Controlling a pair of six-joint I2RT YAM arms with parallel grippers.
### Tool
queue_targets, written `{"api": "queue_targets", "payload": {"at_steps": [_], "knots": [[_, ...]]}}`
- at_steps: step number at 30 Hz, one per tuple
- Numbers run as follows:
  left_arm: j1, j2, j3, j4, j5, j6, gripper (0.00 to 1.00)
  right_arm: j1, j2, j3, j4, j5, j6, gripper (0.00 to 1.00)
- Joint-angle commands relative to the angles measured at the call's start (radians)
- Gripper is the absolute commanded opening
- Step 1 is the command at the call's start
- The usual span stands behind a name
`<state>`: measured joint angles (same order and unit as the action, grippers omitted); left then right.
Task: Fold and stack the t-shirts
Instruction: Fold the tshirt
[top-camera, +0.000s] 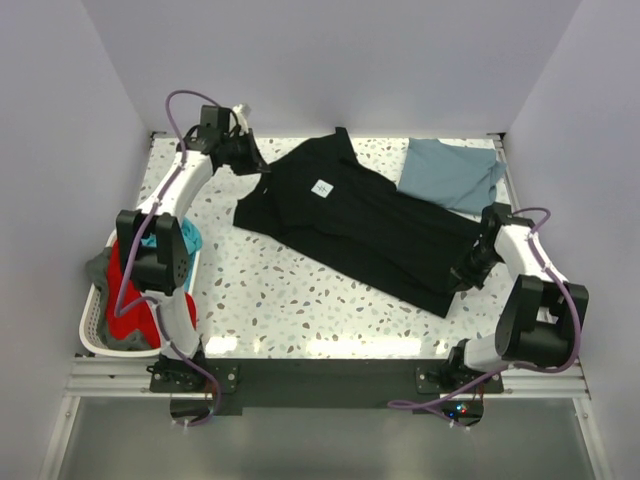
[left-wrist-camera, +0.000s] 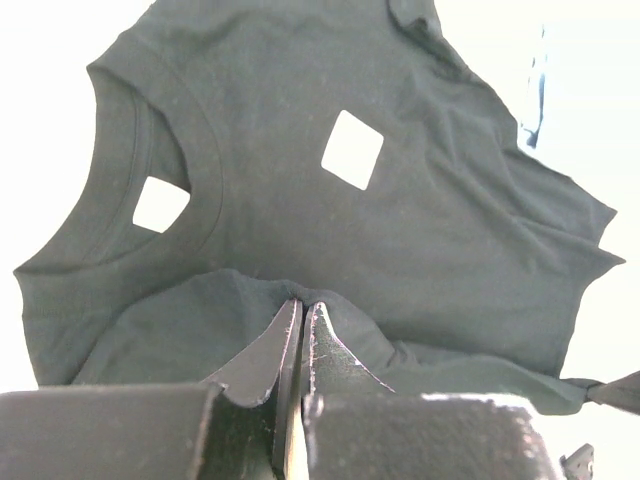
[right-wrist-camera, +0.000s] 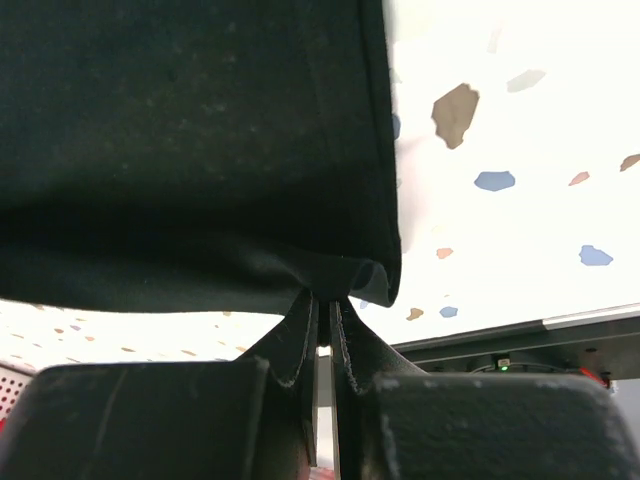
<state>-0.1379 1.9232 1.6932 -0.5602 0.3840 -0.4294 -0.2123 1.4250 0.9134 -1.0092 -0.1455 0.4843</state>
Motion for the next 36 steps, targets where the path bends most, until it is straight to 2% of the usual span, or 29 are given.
{"api": "queue_targets", "payload": {"at_steps": [1, 10, 22, 24, 25, 26, 28, 29, 31, 36], "knots": [[-0.002, 0.032, 0.074, 0.066, 0.024, -0.020, 0.00, -0.018, 0.017, 0.038, -0.006, 0.029, -0.032, 0.00], [-0.002, 0.089, 0.160, 0.060, 0.019, -0.017, 0.00, -0.036, 0.040, 0.065, 0.006, 0.029, -0.032, 0.00], [-0.008, 0.135, 0.181, 0.083, 0.018, -0.022, 0.01, -0.044, 0.087, 0.101, 0.046, 0.060, -0.003, 0.00], [-0.009, 0.145, 0.189, 0.097, 0.027, -0.026, 0.18, -0.042, 0.086, 0.105, 0.070, 0.051, 0.020, 0.00], [-0.009, 0.149, 0.195, 0.105, 0.038, -0.028, 0.43, -0.044, 0.077, 0.110, 0.081, 0.043, 0.028, 0.04], [-0.009, 0.149, 0.197, 0.118, 0.039, -0.032, 0.56, -0.044, 0.071, 0.114, 0.101, 0.031, 0.039, 0.32], [-0.009, 0.142, 0.195, 0.129, 0.041, -0.032, 0.75, -0.045, 0.049, 0.133, 0.119, -0.006, 0.045, 0.63], [-0.009, 0.137, 0.192, 0.129, 0.036, -0.022, 0.80, -0.044, 0.017, 0.146, 0.133, -0.006, 0.053, 0.77], [-0.009, 0.113, 0.157, 0.123, 0.012, -0.008, 0.87, -0.044, -0.015, 0.160, 0.135, 0.001, 0.042, 0.83], [-0.009, 0.025, -0.033, 0.111, -0.051, 0.053, 0.89, -0.044, -0.078, 0.170, 0.061, 0.046, -0.007, 0.85]]}}
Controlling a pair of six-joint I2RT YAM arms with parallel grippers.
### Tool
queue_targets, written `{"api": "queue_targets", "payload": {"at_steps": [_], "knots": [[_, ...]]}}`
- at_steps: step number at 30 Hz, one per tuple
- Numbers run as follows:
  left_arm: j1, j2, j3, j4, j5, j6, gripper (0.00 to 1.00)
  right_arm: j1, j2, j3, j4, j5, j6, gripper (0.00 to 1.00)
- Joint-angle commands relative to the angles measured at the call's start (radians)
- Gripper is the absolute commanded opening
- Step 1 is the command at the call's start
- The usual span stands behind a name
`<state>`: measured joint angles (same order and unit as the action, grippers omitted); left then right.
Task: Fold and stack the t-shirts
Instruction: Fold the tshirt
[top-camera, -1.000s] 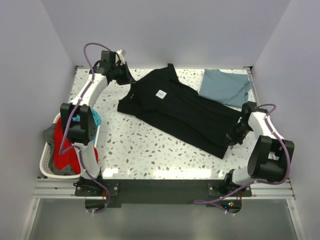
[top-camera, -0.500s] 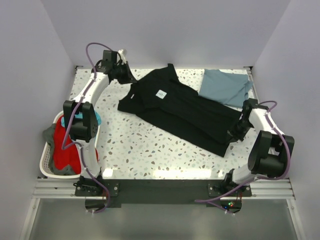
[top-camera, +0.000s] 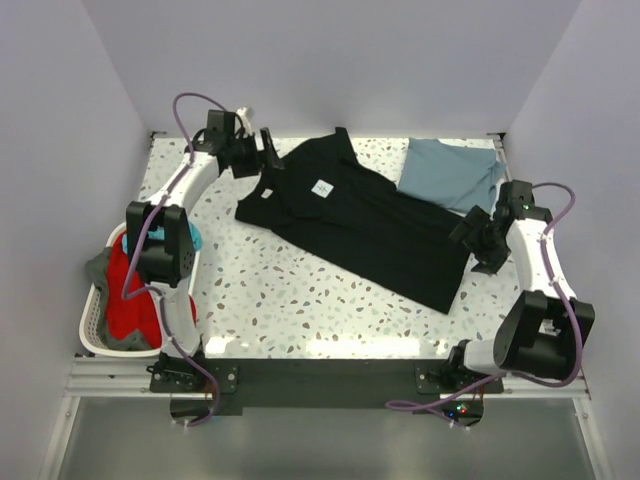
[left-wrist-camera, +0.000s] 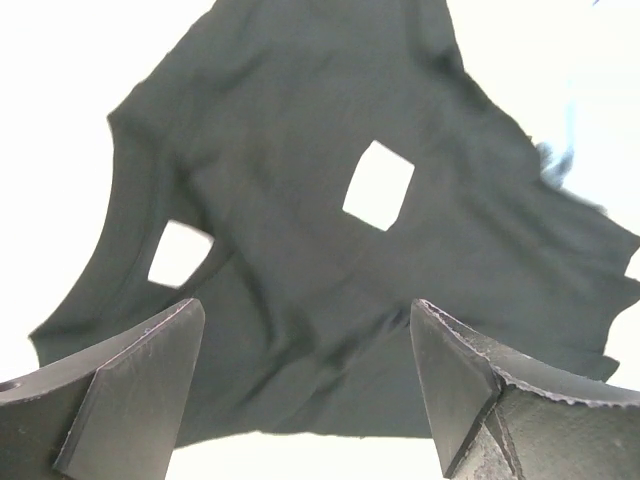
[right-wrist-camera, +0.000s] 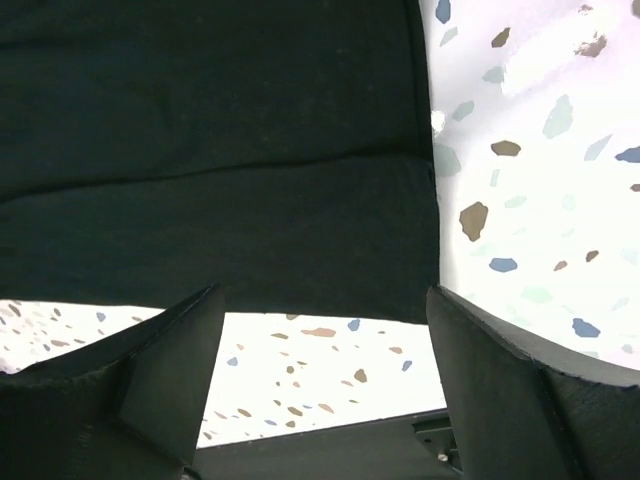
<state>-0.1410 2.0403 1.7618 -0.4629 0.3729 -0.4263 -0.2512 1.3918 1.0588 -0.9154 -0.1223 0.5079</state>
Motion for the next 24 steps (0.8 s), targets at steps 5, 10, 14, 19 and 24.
{"api": "queue_targets", "payload": {"at_steps": [5, 10, 14, 19, 24], "knots": [[-0.005, -0.152, -0.255, 0.003, -0.118, 0.086, 0.88, -0.005, -0.059, -0.066, -0.094, 0.044, -0.052, 0.85], [0.007, -0.186, -0.335, -0.017, -0.170, 0.112, 0.87, -0.005, -0.073, -0.152, -0.086, 0.041, -0.039, 0.84], [0.035, -0.193, -0.370, -0.005, -0.163, 0.109, 0.85, -0.005, -0.073, -0.198, -0.066, 0.038, -0.034, 0.83], [0.047, -0.170, -0.386, -0.008, -0.172, 0.116, 0.80, -0.005, -0.054, -0.215, -0.056, 0.058, -0.042, 0.81], [0.047, -0.176, -0.393, -0.022, -0.233, 0.130, 0.79, -0.002, -0.057, -0.229, -0.056, 0.062, -0.031, 0.79]]}}
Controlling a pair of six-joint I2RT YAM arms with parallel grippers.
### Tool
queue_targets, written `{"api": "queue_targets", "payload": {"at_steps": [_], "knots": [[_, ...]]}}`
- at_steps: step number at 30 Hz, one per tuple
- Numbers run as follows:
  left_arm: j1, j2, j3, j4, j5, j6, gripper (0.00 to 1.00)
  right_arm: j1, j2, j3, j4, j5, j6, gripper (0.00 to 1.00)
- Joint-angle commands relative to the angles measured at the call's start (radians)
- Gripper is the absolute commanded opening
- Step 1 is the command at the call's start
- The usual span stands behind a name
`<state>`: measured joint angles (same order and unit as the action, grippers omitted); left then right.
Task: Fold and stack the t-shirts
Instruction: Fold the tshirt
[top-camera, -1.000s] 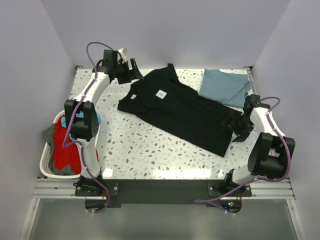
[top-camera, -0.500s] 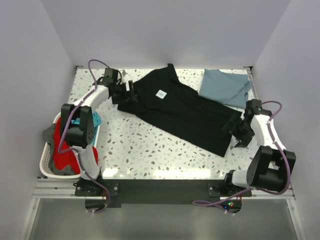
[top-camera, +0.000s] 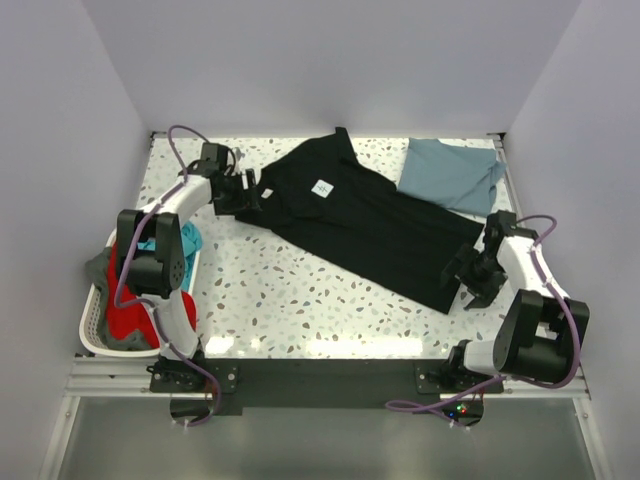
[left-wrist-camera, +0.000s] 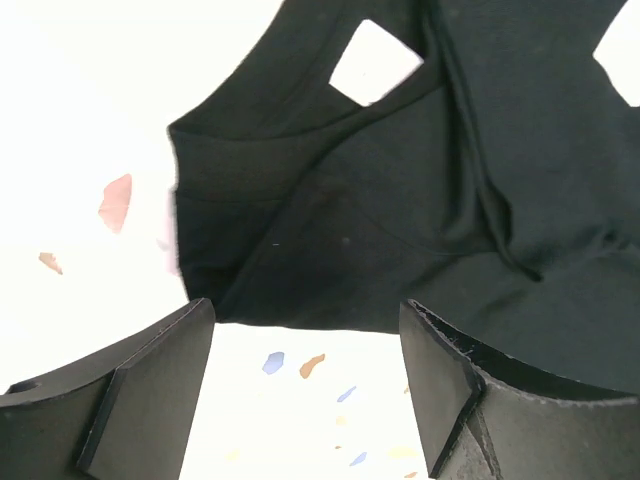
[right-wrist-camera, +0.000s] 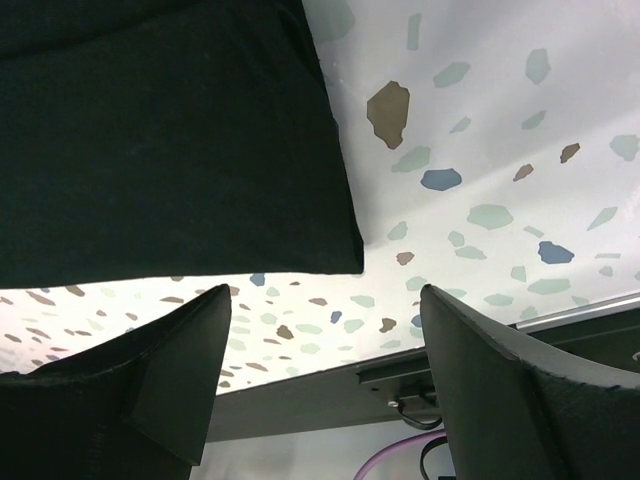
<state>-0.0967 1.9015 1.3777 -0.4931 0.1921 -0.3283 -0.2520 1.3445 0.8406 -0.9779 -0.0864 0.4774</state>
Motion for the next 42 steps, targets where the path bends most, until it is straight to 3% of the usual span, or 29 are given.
{"api": "queue_targets", "payload": {"at_steps": [1, 11, 24, 29, 35, 38, 42], "knots": [[0.003, -0.041, -0.012, 0.008, -0.062, 0.035, 0.79, -0.001, -0.010, -0.015, 0.010, 0.030, 0.004, 0.79], [0.005, -0.025, -0.045, 0.042, -0.036, 0.008, 0.79, 0.046, 0.034, -0.066, 0.065, 0.017, 0.044, 0.74], [0.005, 0.031, -0.014, 0.105, -0.002, -0.032, 0.57, 0.125, 0.114, -0.086, 0.123, 0.054, 0.092, 0.67], [0.006, 0.051, 0.009, 0.110, -0.002, -0.028, 0.40, 0.138, 0.143, -0.078, 0.128, 0.056, 0.095, 0.48], [0.011, 0.070, 0.049, 0.100, 0.000, -0.012, 0.11, 0.155, 0.159, -0.064, 0.117, 0.060, 0.095, 0.12], [0.021, 0.073, 0.084, 0.067, -0.026, 0.006, 0.09, 0.166, 0.153, -0.046, 0.081, 0.083, 0.075, 0.01], [0.043, 0.065, 0.104, 0.045, -0.039, 0.029, 0.08, 0.180, 0.140, -0.029, 0.032, 0.114, 0.056, 0.00]]}}
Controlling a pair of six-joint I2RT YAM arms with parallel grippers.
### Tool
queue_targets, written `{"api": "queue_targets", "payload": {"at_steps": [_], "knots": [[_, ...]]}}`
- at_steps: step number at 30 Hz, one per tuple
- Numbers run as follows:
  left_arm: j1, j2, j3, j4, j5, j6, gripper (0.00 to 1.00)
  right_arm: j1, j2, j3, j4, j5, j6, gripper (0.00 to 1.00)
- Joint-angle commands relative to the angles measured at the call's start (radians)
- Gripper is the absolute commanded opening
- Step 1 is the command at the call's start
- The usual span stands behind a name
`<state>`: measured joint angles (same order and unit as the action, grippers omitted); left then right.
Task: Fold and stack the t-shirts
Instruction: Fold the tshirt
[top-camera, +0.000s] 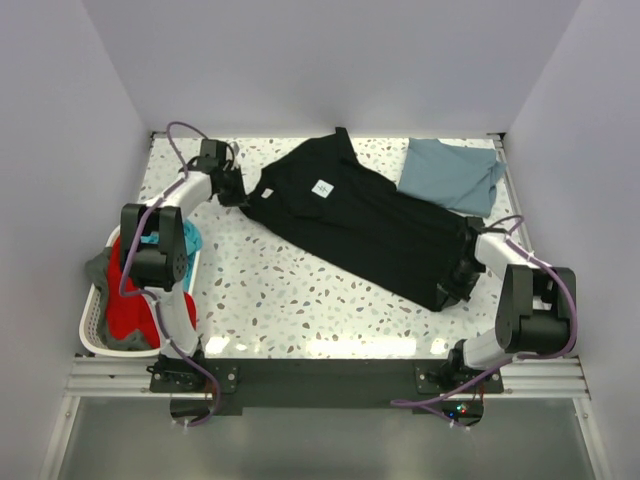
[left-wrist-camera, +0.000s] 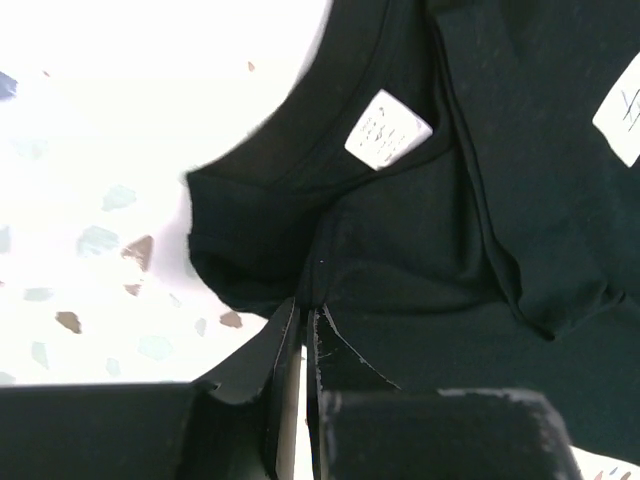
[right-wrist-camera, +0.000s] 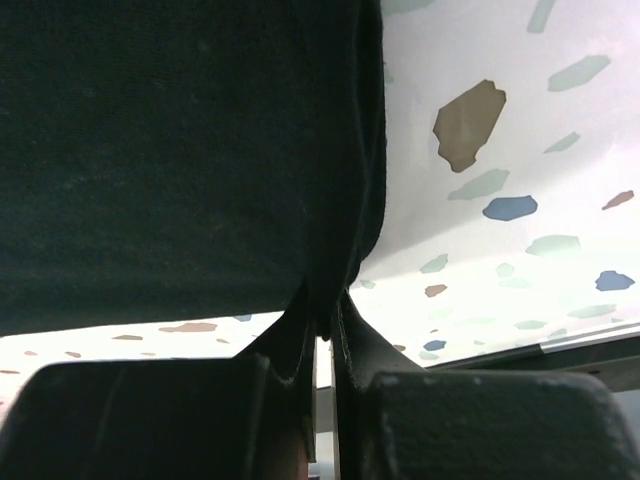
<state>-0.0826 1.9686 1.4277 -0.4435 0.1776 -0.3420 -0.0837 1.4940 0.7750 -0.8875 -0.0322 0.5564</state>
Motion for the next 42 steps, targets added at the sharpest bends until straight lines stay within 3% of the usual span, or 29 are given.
{"api": "queue_targets", "payload": {"at_steps": [1, 10, 13, 19, 24, 26, 27, 30, 33, 36, 42], "knots": [[0.032, -0.002, 0.059, -0.011, -0.027, 0.047, 0.08, 0.015, -0.012, 0.041, -0.077, 0.064, -0.026, 0.00], [0.035, 0.030, 0.103, -0.087, -0.056, 0.081, 0.09, 0.076, -0.014, 0.044, -0.136, 0.081, -0.010, 0.00], [0.037, 0.041, 0.112, -0.101, -0.079, 0.089, 0.14, 0.113, -0.020, 0.043, -0.159, 0.115, 0.008, 0.00], [0.041, 0.036, 0.157, -0.118, -0.135, 0.100, 0.39, 0.122, -0.061, 0.040, -0.195, 0.155, 0.031, 0.00], [0.031, 0.006, 0.175, -0.136, -0.164, 0.104, 0.43, 0.122, -0.098, 0.046, -0.212, 0.152, 0.037, 0.01], [0.011, -0.026, 0.169, -0.133, -0.173, 0.107, 0.43, 0.124, -0.118, 0.055, -0.215, 0.140, 0.036, 0.11], [-0.014, -0.037, 0.163, -0.132, -0.168, 0.104, 0.43, 0.124, -0.126, 0.069, -0.222, 0.135, 0.036, 0.29], [-0.063, -0.079, 0.125, -0.100, -0.081, 0.068, 0.43, 0.122, -0.152, 0.110, -0.243, 0.133, 0.031, 0.54], [-0.138, -0.108, 0.094, -0.077, -0.044, 0.037, 0.43, 0.122, -0.176, 0.167, -0.264, 0.141, 0.023, 0.64], [-0.215, -0.105, 0.093, -0.052, -0.017, 0.017, 0.43, 0.124, -0.198, 0.220, -0.272, 0.141, 0.016, 0.66], [-0.243, -0.028, 0.134, -0.058, -0.058, 0.000, 0.43, 0.122, -0.251, 0.257, -0.254, 0.101, 0.025, 0.68]]}}
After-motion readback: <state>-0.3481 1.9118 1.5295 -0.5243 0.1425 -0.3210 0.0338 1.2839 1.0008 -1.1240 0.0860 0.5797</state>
